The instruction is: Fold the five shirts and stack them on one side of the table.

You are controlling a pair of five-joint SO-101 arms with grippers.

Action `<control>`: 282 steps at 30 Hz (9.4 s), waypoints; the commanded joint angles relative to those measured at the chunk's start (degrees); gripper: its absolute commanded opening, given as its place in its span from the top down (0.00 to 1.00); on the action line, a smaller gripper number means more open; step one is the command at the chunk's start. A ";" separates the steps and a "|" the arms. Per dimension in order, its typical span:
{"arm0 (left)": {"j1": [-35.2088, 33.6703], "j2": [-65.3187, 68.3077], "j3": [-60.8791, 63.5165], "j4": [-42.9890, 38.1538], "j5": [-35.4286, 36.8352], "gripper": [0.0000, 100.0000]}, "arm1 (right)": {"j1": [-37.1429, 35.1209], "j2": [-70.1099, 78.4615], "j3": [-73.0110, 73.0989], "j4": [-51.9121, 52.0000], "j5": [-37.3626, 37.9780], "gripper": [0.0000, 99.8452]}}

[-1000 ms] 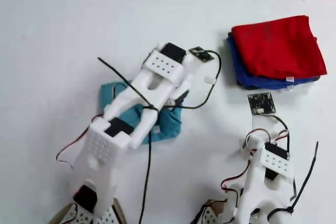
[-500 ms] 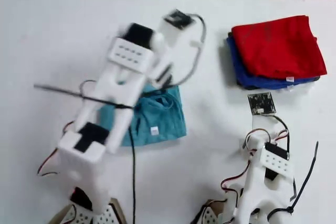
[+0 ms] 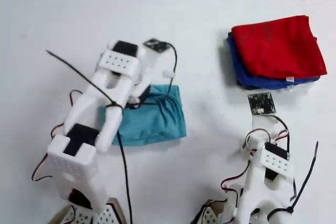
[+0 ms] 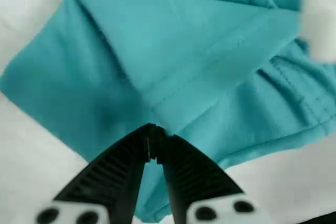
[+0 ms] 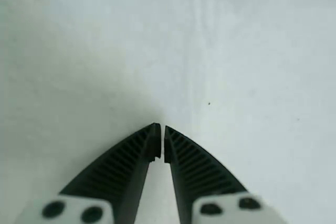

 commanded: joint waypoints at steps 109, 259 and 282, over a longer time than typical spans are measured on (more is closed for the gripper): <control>-39.12 -62.07 53.32 -19.60 -8.62 0.97 | -54.29 72.84 -92.92 43.21 -36.22 0.71; -39.03 -62.07 53.76 -23.74 -10.64 0.97 | -0.22 95.69 -160.88 33.71 -15.03 0.79; -39.03 -62.07 53.41 -23.74 -10.64 0.97 | -8.04 107.82 -169.49 22.02 -14.59 0.98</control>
